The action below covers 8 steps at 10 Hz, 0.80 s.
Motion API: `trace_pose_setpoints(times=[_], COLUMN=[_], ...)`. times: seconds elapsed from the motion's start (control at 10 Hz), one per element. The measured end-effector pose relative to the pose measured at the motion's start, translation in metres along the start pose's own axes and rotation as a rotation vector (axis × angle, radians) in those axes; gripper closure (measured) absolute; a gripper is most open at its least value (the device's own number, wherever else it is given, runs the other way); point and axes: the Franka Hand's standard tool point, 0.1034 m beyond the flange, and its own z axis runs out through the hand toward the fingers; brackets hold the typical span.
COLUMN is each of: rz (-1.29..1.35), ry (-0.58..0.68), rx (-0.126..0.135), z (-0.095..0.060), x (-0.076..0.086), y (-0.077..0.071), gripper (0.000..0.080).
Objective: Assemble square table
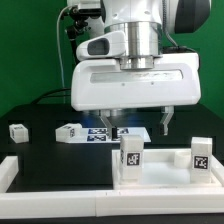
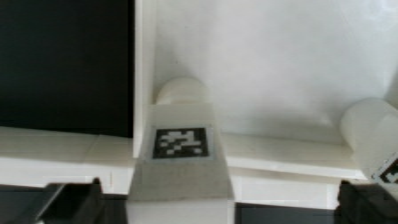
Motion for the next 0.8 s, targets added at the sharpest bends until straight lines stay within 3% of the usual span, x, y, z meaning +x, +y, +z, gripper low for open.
trace_pose_setpoints(times=[0.1, 0.3, 0.8], rz=[-0.009, 0.001, 0.017], ry=[-0.017, -0.005, 0.002], rx=[0.004, -0.012, -0.022], z=[0.002, 0.014, 0.017], x=[0.004, 0.009, 0.01], y=[0.001, 0.003, 0.01], gripper=[0.015, 0.015, 0.015])
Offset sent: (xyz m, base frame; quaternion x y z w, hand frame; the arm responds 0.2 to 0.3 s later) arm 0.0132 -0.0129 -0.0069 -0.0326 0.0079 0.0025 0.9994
